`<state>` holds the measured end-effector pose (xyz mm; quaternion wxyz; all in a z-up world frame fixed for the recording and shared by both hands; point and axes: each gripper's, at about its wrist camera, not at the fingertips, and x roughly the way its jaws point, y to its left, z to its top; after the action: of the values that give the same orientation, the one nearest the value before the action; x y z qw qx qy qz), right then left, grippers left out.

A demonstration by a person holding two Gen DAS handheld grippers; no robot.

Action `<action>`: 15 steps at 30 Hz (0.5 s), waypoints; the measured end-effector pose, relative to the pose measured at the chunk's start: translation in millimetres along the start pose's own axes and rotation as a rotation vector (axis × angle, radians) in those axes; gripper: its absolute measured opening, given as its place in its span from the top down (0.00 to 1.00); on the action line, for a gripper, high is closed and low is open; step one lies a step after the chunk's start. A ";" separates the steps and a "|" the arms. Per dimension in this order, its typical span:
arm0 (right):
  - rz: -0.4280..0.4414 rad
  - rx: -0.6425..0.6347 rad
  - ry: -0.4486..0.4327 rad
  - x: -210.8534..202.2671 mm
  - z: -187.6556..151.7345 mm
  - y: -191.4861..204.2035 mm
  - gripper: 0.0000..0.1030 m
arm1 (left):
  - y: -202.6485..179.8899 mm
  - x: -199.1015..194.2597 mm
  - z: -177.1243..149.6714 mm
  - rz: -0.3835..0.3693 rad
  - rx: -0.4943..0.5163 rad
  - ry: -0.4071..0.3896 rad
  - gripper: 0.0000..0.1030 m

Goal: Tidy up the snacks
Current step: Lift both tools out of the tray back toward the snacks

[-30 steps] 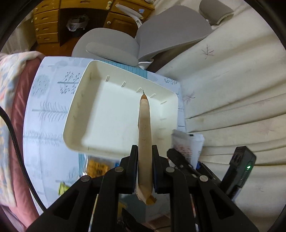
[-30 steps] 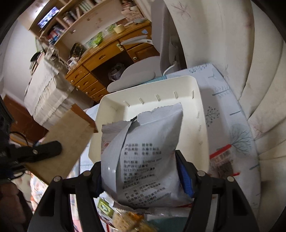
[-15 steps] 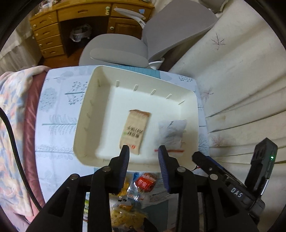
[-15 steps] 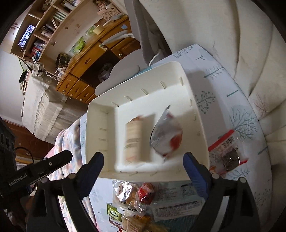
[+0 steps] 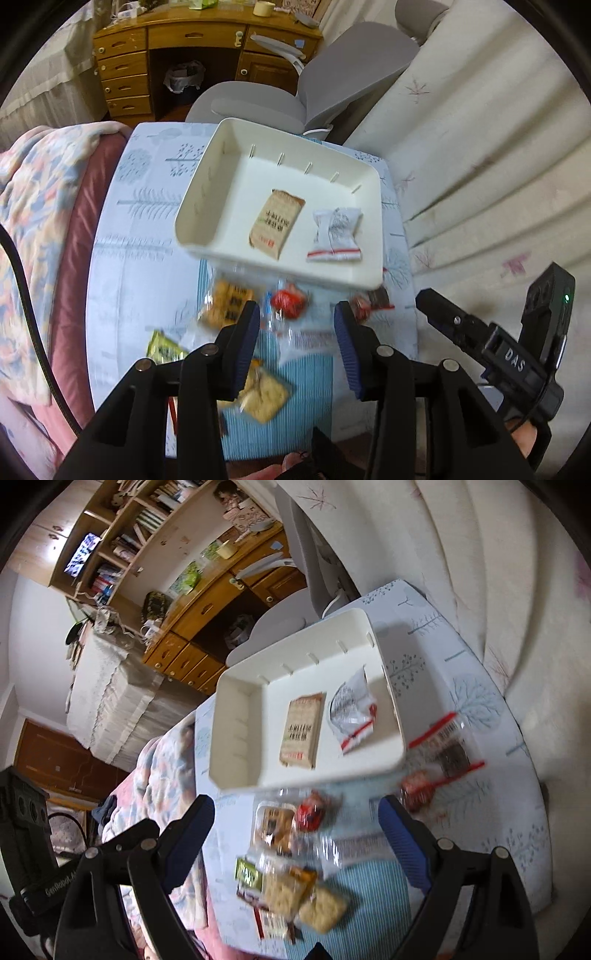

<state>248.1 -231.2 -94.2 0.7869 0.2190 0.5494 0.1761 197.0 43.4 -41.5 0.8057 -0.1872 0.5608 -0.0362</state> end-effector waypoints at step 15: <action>0.079 -0.005 0.116 -22.0 -85.9 -19.4 0.12 | 16.2 -42.3 -141.9 0.016 -0.065 -0.040 0.46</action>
<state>160.5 -245.9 -113.1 0.7466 0.2281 0.5846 0.2208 48.8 32.7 -52.0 0.8105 -0.2096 0.5469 -0.0077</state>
